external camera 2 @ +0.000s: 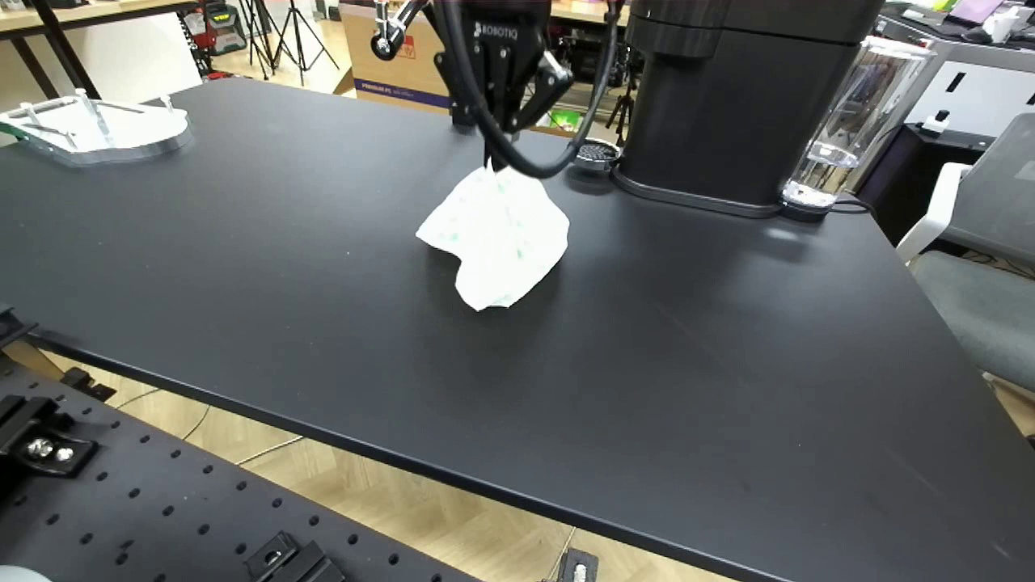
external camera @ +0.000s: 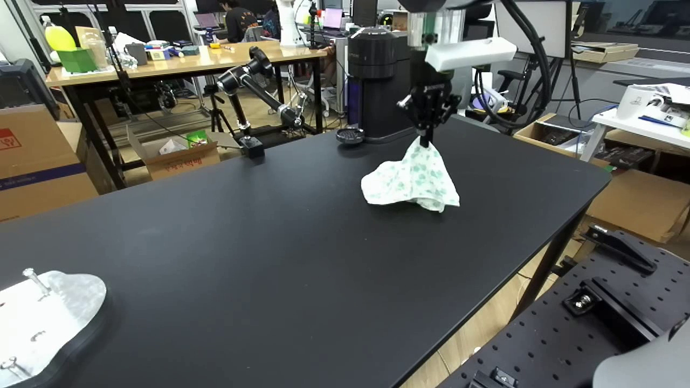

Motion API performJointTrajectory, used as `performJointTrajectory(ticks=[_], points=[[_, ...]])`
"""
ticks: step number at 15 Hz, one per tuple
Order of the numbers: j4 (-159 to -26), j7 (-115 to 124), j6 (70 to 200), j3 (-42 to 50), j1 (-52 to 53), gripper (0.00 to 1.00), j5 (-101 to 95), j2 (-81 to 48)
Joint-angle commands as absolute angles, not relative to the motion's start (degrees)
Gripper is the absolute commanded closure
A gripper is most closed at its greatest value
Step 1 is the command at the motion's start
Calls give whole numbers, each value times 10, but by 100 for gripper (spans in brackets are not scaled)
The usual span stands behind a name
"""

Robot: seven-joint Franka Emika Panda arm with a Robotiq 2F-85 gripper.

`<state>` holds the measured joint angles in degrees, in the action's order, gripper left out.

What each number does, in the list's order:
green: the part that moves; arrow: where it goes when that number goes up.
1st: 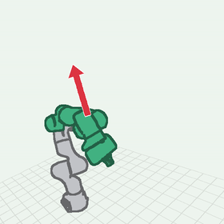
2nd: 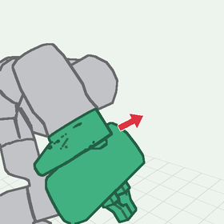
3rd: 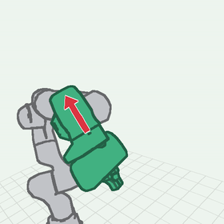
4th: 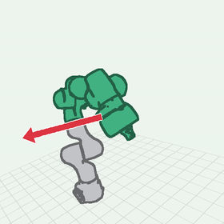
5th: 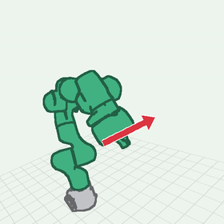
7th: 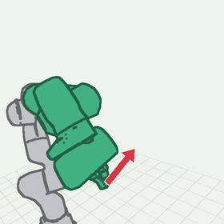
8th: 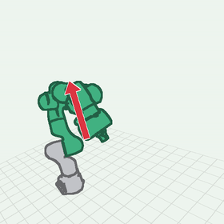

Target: Put the white cloth on the rack.

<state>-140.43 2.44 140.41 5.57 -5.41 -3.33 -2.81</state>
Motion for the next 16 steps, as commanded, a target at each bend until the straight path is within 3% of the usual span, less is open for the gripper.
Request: performJointTrajectory(ticks=[1, 7, 16], points=[[-1336, 77, 1311, 45, -41, 100, -45, 17], [-1161, 100, 1143, 6, -15, 100, -42, 31], [-931, 89, 960, -27, 19, 100, -12, -48]])
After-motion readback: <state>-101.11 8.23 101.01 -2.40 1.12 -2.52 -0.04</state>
